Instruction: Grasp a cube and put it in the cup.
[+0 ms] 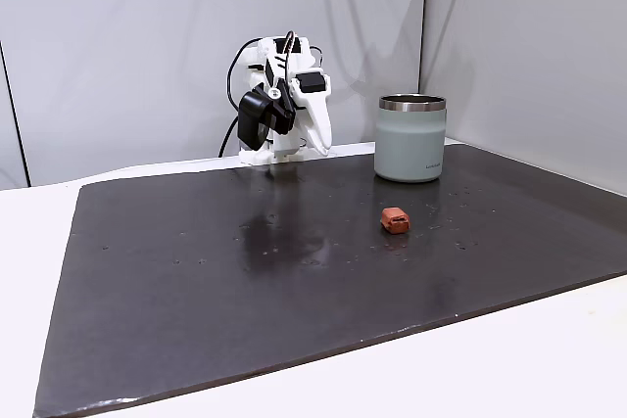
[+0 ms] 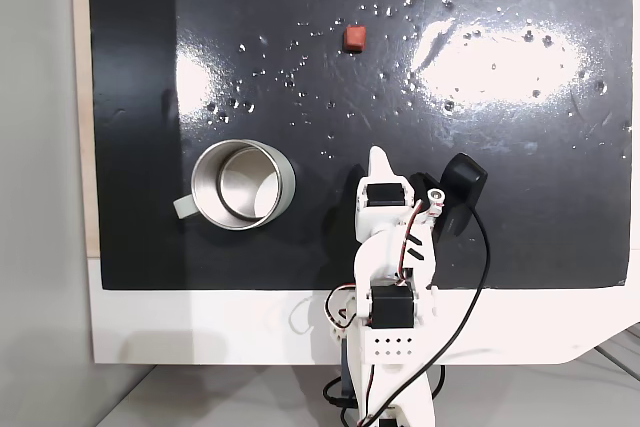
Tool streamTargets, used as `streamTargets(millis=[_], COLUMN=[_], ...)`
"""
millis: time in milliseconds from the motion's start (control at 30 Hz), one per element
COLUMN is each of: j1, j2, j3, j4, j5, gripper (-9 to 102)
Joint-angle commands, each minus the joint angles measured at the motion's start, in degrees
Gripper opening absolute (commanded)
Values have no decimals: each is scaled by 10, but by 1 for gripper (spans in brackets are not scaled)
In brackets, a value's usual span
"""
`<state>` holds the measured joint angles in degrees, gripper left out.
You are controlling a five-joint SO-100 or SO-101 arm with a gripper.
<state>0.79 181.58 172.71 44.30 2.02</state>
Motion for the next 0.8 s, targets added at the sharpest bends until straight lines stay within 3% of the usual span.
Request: streamTargets(millis=[0,600,767], j1=[17,20,19], j2=[4,5,5], j3=[-5,-8,-68], j4=[-17,-15,8], j5=[21,22,20], gripper=[0,0,0])
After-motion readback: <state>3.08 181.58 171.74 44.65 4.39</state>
